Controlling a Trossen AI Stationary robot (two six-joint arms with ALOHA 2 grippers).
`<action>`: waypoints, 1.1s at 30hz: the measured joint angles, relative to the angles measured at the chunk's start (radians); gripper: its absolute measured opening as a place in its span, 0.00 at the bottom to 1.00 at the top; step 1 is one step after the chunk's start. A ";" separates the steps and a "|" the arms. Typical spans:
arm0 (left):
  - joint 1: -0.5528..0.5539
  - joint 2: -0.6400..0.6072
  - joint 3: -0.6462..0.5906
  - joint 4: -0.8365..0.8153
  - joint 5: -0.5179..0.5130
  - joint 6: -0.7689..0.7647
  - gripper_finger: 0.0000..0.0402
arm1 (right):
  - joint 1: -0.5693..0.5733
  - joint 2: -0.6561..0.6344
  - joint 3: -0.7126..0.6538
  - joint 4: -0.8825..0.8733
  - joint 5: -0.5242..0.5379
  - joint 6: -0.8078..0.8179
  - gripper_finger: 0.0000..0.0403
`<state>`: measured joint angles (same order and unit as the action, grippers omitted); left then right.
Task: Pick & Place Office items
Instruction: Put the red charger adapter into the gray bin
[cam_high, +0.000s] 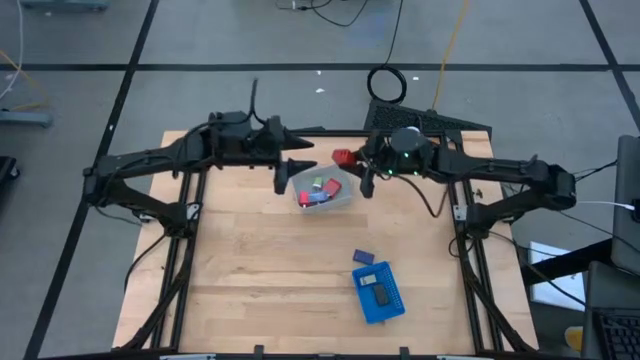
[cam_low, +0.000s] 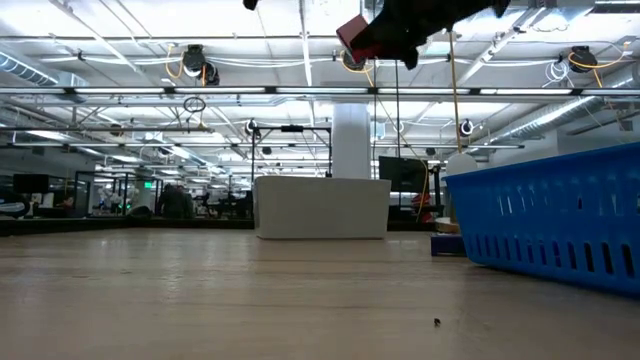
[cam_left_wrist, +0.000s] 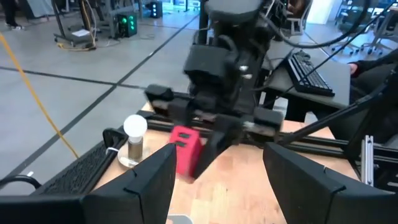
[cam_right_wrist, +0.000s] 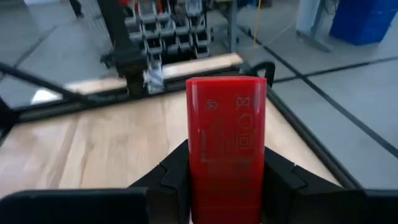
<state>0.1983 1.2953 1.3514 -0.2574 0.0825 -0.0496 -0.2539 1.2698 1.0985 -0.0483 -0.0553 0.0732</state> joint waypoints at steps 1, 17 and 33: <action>0.002 -0.005 0.000 -0.002 0.000 0.004 0.61 | -0.013 0.016 0.001 0.026 -0.017 0.001 0.28; 0.004 -0.023 0.000 0.000 -0.001 -0.017 0.61 | -0.082 0.240 0.000 0.227 -0.231 0.056 0.28; 0.004 -0.022 0.000 0.027 -0.003 -0.041 0.61 | -0.132 0.395 0.001 0.229 -0.291 0.019 0.28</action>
<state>0.2024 1.2728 1.3514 -0.2299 0.0799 -0.0906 -0.3861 1.6650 1.0992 0.1807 -0.3460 0.0923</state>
